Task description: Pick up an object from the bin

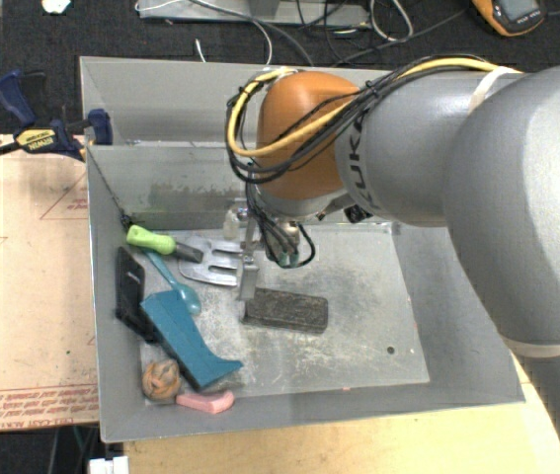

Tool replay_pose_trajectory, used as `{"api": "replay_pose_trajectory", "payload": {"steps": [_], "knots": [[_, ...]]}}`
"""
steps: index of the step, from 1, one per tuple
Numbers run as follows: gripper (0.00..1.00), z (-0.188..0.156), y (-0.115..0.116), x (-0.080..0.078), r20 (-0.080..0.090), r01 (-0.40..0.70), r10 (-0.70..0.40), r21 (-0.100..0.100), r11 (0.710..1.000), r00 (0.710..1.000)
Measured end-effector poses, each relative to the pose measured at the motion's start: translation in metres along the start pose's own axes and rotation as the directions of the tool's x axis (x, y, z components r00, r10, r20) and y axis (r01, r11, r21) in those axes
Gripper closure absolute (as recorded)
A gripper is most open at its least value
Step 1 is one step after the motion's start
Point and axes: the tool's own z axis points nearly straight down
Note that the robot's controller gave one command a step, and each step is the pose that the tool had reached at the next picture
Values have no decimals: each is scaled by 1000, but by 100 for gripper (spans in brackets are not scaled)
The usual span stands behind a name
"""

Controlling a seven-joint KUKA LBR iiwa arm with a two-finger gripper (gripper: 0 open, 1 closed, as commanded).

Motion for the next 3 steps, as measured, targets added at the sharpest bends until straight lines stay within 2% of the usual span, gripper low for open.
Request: {"api": "replay_pose_trajectory", "payload": {"steps": [1, 2, 3], "knots": [[0, 30, -3, 4, -1, 149, -149, 1, 989, 989], [0, 42, -13, -7, 0, -61, 61, 1, 998, 998], [0, -9, 10, 1, -6, 23, -23, 2, 1000, 1000]]}}
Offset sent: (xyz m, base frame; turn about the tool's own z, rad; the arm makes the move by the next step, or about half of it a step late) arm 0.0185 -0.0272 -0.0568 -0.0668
